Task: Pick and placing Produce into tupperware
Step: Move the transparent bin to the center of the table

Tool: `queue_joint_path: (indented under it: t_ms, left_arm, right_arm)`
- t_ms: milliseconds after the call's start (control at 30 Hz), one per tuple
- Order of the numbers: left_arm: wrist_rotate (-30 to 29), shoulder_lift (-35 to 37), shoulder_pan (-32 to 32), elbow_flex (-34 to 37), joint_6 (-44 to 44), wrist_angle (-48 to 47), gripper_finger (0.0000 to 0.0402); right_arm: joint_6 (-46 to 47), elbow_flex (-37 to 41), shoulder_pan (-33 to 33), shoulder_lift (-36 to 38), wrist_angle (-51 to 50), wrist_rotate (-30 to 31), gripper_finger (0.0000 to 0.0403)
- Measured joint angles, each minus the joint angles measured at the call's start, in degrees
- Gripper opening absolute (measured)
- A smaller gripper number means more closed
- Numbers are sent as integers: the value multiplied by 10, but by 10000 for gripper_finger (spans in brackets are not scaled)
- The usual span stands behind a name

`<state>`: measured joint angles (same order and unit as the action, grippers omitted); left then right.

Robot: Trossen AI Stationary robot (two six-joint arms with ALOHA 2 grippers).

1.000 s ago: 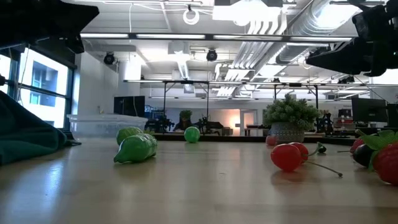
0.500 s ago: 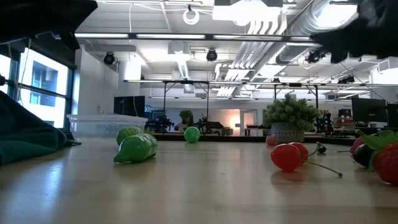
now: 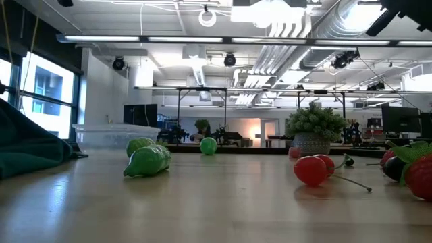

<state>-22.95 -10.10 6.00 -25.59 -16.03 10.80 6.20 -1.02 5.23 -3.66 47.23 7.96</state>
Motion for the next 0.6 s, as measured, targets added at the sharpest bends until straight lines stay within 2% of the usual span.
queue_joint_path:
  t_ms: [167, 300, 367, 433, 600]
  left_arm:
    - [-130, -140, 1, -162, 80, -277, 1]
    - [-167, -271, 14, -284, 143, -469, 1]
    - [-150, -332, 44, -340, 173, -543, 1]
    - [-108, -394, 89, -388, 188, -602, 1]
    - [48, -527, 227, -461, 165, -653, 1]
  right_arm:
    - [15, 0, 0, 0, -8, 31, 0]
    - [87, 0, 0, 0, -9, 92, 0]
    - [103, 0, 0, 0, -11, 105, 0]
    - [105, 0, 0, 0, -10, 119, 0]
    - [125, 0, 0, 0, -9, 172, 0]
